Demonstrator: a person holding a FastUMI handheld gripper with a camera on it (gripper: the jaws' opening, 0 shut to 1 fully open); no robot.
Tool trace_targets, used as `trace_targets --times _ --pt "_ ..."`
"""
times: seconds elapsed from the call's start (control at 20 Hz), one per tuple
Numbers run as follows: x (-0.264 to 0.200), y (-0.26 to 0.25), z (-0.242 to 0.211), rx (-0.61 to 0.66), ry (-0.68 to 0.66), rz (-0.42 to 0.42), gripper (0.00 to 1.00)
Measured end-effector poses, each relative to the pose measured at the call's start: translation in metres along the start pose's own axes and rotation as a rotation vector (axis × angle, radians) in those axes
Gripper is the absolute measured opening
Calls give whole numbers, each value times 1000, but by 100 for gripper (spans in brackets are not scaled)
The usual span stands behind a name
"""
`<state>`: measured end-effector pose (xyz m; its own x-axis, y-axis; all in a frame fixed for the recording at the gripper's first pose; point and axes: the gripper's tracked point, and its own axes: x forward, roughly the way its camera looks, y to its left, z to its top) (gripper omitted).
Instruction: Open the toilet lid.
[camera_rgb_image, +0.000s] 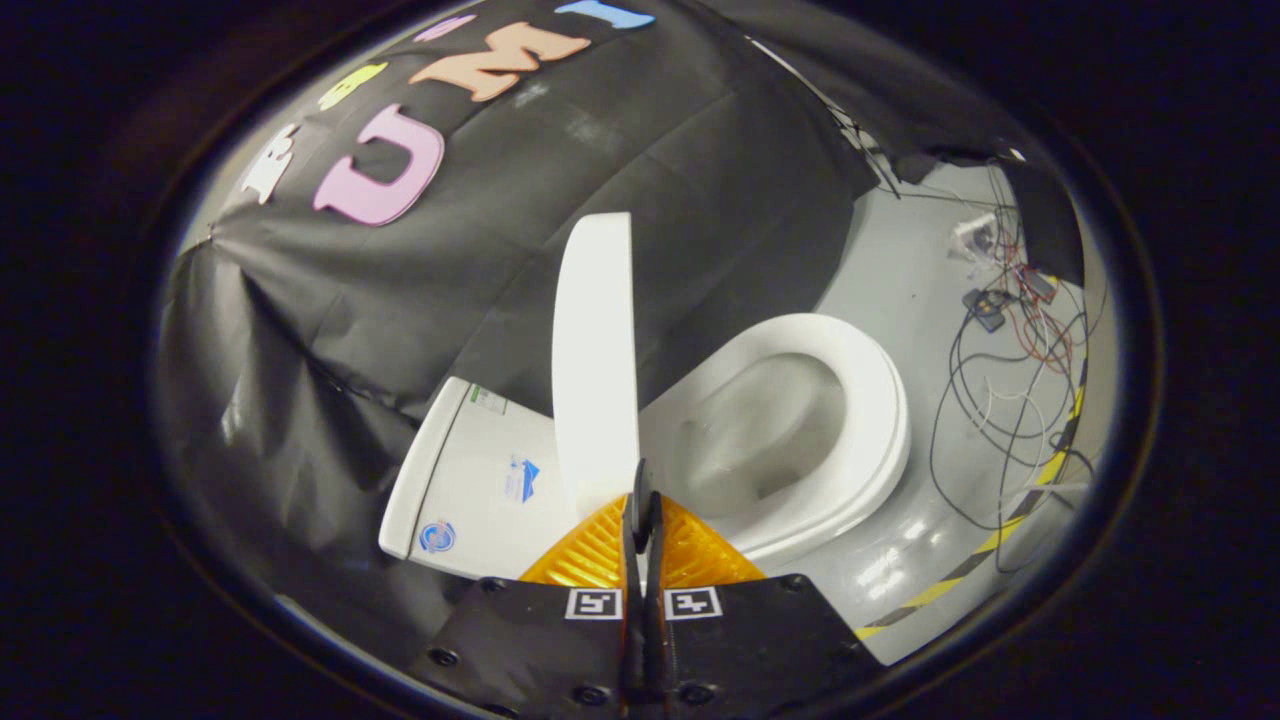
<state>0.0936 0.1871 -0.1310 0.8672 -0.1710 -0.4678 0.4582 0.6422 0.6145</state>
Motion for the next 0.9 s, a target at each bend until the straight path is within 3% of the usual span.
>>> trace_targets --times 0.9 --pt "1 2 2 -202 -39 18 1"
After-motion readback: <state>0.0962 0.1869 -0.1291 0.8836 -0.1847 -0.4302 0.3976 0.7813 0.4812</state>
